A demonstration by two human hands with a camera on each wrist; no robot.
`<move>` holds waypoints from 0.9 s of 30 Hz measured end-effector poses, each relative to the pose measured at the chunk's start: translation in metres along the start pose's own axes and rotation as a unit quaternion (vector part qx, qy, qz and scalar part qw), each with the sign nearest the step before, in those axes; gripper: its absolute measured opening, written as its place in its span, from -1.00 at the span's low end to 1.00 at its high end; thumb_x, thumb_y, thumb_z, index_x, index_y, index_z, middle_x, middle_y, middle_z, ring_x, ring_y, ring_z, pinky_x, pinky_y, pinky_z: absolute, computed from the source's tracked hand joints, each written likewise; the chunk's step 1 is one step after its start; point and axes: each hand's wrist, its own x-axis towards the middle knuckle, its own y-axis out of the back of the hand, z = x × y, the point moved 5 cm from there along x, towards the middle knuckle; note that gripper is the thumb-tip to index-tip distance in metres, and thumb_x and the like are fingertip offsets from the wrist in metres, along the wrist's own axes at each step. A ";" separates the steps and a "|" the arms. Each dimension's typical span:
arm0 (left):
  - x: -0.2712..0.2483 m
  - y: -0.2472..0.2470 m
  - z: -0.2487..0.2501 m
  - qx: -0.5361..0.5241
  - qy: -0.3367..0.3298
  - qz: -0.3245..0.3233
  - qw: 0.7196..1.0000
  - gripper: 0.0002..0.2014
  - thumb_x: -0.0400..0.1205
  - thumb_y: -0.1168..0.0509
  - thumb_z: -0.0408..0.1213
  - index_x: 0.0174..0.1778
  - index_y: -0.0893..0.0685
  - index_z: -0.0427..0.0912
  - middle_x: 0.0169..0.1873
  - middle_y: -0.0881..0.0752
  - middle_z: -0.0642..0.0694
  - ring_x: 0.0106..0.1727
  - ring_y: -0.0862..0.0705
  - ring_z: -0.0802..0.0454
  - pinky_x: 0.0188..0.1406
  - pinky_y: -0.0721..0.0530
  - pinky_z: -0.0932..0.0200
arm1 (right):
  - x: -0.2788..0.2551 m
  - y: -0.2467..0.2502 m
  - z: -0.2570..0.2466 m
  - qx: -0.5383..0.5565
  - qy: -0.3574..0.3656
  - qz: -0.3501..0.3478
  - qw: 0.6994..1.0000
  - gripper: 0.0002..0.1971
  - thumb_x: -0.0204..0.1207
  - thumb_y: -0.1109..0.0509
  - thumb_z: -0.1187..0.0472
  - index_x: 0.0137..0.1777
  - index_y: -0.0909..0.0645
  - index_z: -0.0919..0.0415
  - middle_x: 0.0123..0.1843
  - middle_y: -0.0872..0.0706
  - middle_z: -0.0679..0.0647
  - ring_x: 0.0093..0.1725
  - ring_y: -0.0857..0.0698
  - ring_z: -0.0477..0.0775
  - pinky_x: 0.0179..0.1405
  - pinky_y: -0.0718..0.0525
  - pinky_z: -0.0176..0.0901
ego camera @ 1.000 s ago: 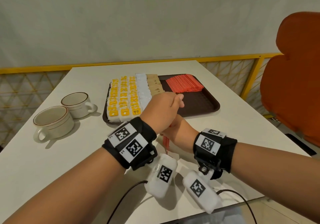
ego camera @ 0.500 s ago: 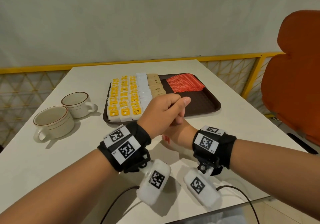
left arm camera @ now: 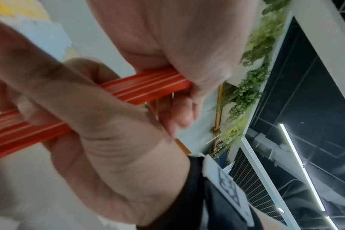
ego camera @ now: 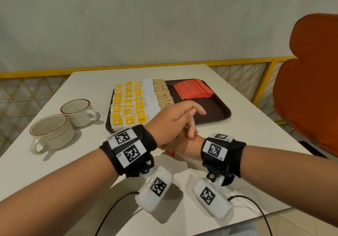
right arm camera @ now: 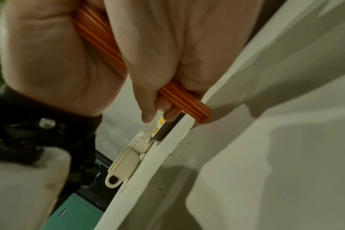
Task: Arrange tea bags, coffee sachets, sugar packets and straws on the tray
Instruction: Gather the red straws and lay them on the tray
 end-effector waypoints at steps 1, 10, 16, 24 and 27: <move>-0.001 0.000 0.001 -0.005 -0.002 -0.006 1.000 -0.74 0.77 -0.03 -0.34 0.09 -0.65 -0.13 -0.65 -0.58 0.02 -0.42 -0.72 0.08 -0.06 -0.71 0.15 | 0.006 0.000 -0.001 0.135 0.025 0.037 0.990 -0.58 0.67 -0.29 0.03 -0.17 -0.58 0.46 -0.25 -0.67 0.25 0.04 -0.60 -0.11 -0.27 -0.43 -0.52; 0.031 0.042 -0.003 -0.250 0.049 0.166 0.953 -0.73 0.80 0.03 -0.32 -0.05 -0.57 -0.25 -0.74 -0.30 0.00 -0.74 -0.24 0.10 -0.64 -0.38 0.26 | -0.010 0.026 0.009 0.639 0.253 0.212 0.695 -0.80 0.58 -0.42 0.19 -0.02 -0.47 0.27 -0.45 -0.53 0.06 -0.60 -0.47 -0.04 -0.65 -0.47 -0.25; 0.085 0.058 -0.022 -0.398 0.139 0.241 0.874 -0.76 0.74 0.05 -0.41 0.07 -0.53 -0.30 -0.70 -0.33 0.01 -0.70 -0.27 0.14 -0.64 -0.39 0.28 | -0.002 0.050 0.038 0.701 0.270 0.275 0.600 -0.88 0.74 -0.12 0.14 0.12 -0.48 0.08 -0.45 -0.41 0.03 -0.54 -0.31 0.00 -0.61 -0.27 -0.25; 0.132 0.051 -0.085 -0.322 0.282 0.163 0.889 -0.75 0.76 -0.08 -0.35 -0.16 -0.57 -0.32 -0.22 -0.66 -0.24 -0.22 -0.67 -0.08 -0.09 -0.68 0.10 | 0.072 0.095 0.100 0.722 0.131 0.200 0.649 -0.81 0.76 -0.07 0.08 -0.02 -0.40 0.16 -0.39 -0.38 0.04 -0.61 -0.24 -0.08 -0.68 -0.20 -0.37; 0.148 0.040 -0.100 -0.316 0.304 0.123 0.891 -0.74 0.73 -0.02 -0.50 -0.23 -0.53 -0.36 -0.35 -0.54 -0.22 -0.33 -0.55 -0.06 -0.21 -0.59 0.16 | 0.115 0.113 0.118 0.698 0.082 0.137 0.698 -0.75 0.76 -0.04 0.07 -0.07 -0.40 0.19 -0.44 -0.37 0.05 -0.67 -0.28 -0.11 -0.71 -0.21 -0.42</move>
